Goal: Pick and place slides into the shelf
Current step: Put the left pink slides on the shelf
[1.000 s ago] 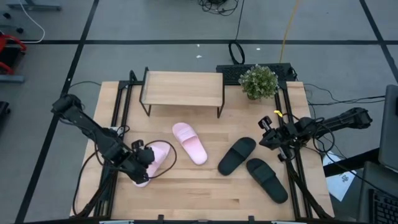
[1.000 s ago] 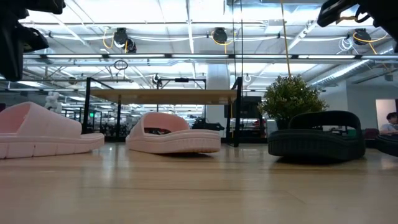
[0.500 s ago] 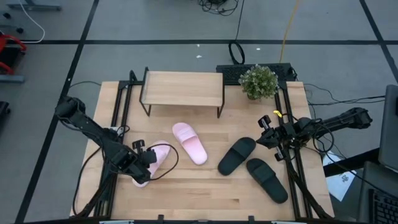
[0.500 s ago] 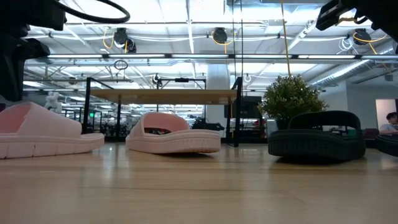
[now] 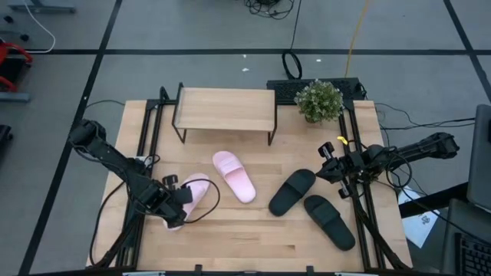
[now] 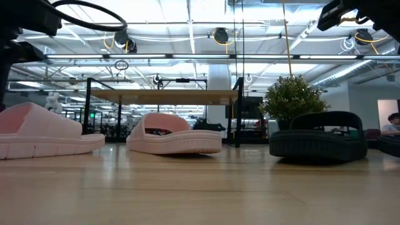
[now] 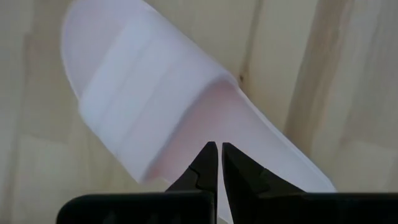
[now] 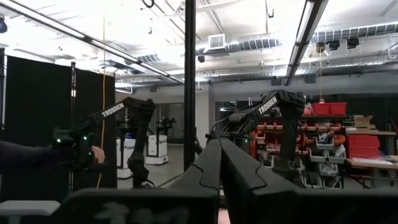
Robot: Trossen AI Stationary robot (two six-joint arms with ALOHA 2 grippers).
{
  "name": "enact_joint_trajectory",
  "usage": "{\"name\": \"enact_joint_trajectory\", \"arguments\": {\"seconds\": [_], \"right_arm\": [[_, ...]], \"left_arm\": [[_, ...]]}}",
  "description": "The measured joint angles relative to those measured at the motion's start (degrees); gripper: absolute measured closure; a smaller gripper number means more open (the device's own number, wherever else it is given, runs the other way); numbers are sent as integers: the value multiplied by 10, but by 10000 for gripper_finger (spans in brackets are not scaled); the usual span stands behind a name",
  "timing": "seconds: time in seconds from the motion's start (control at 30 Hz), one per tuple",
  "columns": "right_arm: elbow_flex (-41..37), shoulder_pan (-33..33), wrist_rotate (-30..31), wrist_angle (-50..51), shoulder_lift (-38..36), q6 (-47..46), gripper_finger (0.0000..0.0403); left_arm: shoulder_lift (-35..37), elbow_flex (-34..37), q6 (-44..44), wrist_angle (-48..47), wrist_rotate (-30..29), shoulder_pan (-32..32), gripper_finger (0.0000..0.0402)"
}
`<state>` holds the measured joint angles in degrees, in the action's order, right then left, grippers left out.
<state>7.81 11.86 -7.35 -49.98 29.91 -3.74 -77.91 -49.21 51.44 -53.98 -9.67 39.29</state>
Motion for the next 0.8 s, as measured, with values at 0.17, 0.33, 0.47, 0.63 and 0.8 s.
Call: {"name": "enact_joint_trajectory", "arguments": {"seconds": [0.17, 0.33, 0.47, 0.63, 0.8], "right_arm": [[0, 0, 0, 5, 0, 1, 403], [0, 0, 0, 5, 0, 0, 403], [0, 0, 1, 5, 0, 1, 403], [0, 0, 1, 6, 0, 1, 403], [0, 0, 1, 6, 0, 1, 403]], "left_arm": [[0, 0, 4, 0, 18, 0, 380], [0, 0, 18, -1, 18, 0, 380], [0, 0, 43, -29, 18, 0, 380], [0, 0, 77, -61, 22, 0, 380], [0, 0, 77, -59, 22, 0, 380]]}}
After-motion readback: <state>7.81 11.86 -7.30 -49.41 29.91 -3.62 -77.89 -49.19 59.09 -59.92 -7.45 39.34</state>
